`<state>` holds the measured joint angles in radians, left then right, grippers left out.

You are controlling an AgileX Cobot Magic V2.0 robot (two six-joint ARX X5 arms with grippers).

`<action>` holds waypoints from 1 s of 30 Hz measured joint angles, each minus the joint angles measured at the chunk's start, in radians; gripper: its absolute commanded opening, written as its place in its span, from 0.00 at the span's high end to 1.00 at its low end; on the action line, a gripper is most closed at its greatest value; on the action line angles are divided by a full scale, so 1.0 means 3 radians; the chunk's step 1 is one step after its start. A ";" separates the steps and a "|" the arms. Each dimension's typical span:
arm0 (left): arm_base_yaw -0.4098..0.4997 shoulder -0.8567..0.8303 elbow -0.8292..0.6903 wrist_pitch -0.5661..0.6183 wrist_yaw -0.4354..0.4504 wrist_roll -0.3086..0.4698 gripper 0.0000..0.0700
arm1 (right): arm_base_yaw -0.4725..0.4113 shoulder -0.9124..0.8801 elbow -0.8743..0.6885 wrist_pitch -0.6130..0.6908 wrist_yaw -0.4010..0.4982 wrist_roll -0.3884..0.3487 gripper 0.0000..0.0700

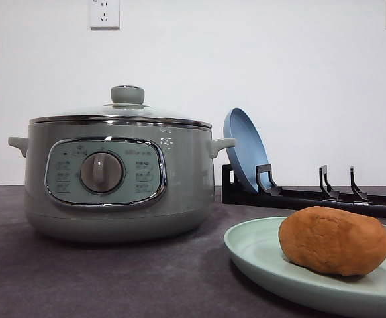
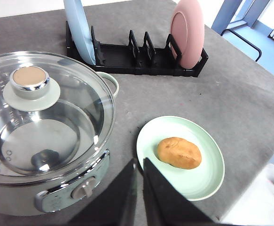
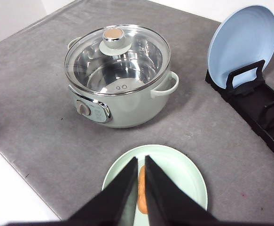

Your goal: Transfer potato from steamer to green plate

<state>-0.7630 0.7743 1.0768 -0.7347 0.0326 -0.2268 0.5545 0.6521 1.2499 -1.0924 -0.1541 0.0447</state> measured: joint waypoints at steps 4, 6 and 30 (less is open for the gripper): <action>0.0395 -0.0229 -0.0396 0.0579 0.0001 0.0027 0.98 | 0.0000 0.0000 0.0000 0.0000 -0.0003 0.0013 0.98; 0.0666 -0.0454 -0.0792 0.1042 0.0000 0.0057 0.98 | 0.0000 0.0000 0.0000 0.0000 -0.0003 0.0014 0.98; 0.2189 -0.2409 -0.3481 0.2363 -0.0365 0.0115 0.98 | 0.0000 0.0000 0.0000 0.0000 -0.0002 0.0014 0.98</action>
<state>-0.1063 0.0517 0.0326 -0.0258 -0.0769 -0.1923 0.5545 0.6521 1.2499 -1.0924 -0.1548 0.0490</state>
